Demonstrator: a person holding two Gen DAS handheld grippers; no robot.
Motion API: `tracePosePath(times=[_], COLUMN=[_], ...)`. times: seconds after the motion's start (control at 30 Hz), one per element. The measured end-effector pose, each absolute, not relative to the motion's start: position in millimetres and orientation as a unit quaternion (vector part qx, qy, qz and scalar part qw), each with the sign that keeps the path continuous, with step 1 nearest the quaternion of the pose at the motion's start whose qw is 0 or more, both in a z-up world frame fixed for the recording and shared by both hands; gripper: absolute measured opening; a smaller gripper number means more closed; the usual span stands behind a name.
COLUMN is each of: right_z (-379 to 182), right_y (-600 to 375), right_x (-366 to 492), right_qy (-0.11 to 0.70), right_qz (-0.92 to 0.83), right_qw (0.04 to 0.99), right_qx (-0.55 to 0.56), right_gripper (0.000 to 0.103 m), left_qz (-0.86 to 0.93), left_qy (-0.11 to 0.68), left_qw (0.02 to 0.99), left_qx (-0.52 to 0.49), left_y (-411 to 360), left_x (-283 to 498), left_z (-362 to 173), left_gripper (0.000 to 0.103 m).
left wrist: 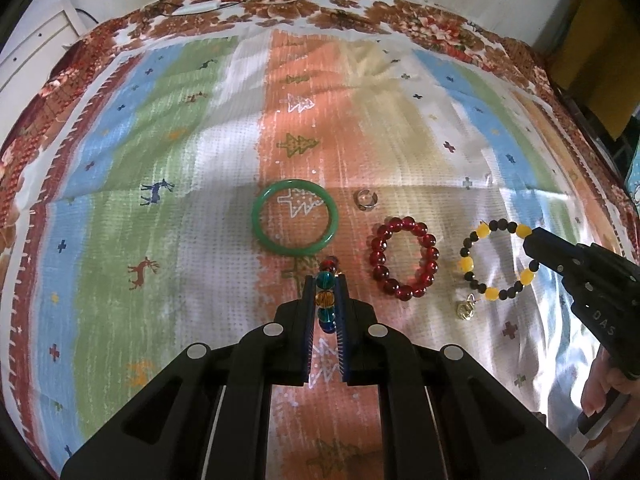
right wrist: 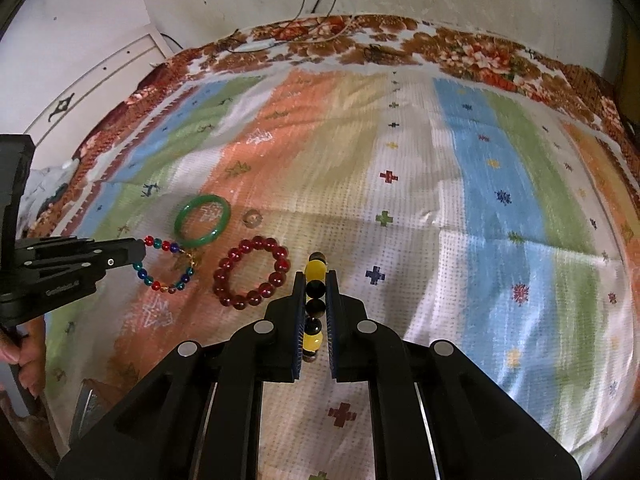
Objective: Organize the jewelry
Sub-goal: 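Carry both bracelets to the silver tin and open both tools inside it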
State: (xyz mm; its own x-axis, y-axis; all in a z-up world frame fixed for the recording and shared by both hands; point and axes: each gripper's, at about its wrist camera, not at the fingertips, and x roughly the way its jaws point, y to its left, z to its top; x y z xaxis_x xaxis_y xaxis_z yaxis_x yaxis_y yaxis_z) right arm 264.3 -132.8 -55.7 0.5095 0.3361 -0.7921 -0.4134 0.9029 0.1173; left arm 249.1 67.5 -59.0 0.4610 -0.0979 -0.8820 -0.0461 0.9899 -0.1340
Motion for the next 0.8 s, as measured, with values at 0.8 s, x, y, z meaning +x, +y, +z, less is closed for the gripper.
tracePosePath(times=[0.8], right_z=[-26.3], right_y=[-135.0], right_x=[227.0], right_qy=[0.416], right_qz=[0.234], right_qw=[0.877], right_qx=[-0.052], right_gripper=[0.010], left_qz=[-0.038], left_qy=[0.482], left_qw=[0.871], left_qx=[-0.084], left_y=[55.2], left_x=[216.0], left_z=[-22.7], left_gripper=[0.009])
